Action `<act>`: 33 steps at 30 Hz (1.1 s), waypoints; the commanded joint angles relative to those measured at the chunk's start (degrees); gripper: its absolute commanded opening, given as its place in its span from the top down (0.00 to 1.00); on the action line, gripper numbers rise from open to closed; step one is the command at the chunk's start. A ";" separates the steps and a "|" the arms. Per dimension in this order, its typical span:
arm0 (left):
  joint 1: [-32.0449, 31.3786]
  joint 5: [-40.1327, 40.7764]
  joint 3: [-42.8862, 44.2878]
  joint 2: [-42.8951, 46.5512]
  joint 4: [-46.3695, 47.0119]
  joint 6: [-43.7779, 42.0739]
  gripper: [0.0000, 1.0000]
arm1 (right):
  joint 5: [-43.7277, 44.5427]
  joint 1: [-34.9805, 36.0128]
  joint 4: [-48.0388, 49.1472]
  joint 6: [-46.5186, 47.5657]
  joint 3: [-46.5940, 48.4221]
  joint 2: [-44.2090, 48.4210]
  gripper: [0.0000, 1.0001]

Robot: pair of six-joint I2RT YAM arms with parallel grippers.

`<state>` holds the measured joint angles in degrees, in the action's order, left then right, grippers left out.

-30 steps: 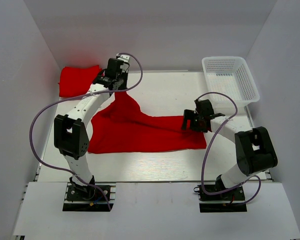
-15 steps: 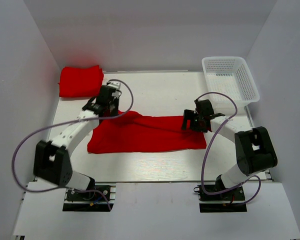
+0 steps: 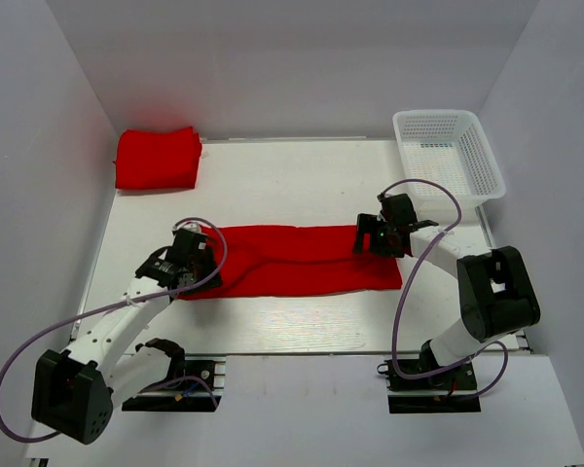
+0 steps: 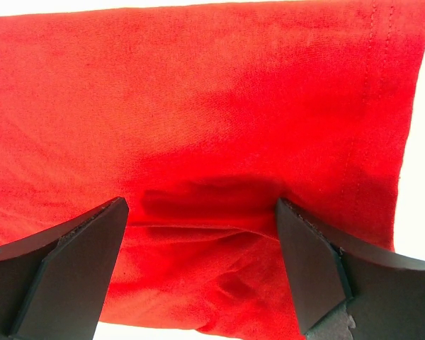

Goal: Fold and stack the t-shirts
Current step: Fold the tshirt

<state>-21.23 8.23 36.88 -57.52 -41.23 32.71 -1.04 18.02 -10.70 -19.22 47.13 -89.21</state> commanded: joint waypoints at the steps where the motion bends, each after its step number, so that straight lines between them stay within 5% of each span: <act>1: -0.21 0.91 1.44 3.02 -5.61 5.08 0.13 | -1.68 -0.09 -2.84 0.33 -1.17 -0.35 0.10; 2: -0.21 0.91 2.22 3.02 -6.13 5.08 0.00 | -1.60 -0.18 -1.97 0.33 -1.17 -0.44 0.10; 7: -0.21 2.40 5.66 -1.10 -3.60 5.79 0.00 | -1.77 -0.18 -2.66 0.24 -1.43 0.09 0.10; 13: 1.28 14.16 12.05 -11.53 4.05 3.77 0.00 | -2.48 -0.18 -2.75 0.85 -1.17 -0.17 0.10; 18: 1.81 16.20 19.88 -23.06 0.30 2.54 0.00 | -2.22 -0.18 -3.45 1.20 -0.64 -0.44 0.10; 21: 1.81 9.81 19.99 -23.61 -0.35 -2.53 0.08 | -1.86 -0.18 -3.80 1.73 -0.46 -0.18 0.10; 25: 1.81 -3.98 10.42 -20.88 11.24 -9.59 0.13 | -1.60 -0.36 -3.98 2.08 -0.64 -0.35 0.10; 33: 1.28 -1.47 13.21 -26.67 18.82 -9.59 0.26 | -1.60 -0.35 -3.98 2.08 -1.43 -0.79 0.10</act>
<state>-19.84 7.49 47.88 -82.85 -27.73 24.40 -1.76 17.98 -10.90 -17.50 47.13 -89.21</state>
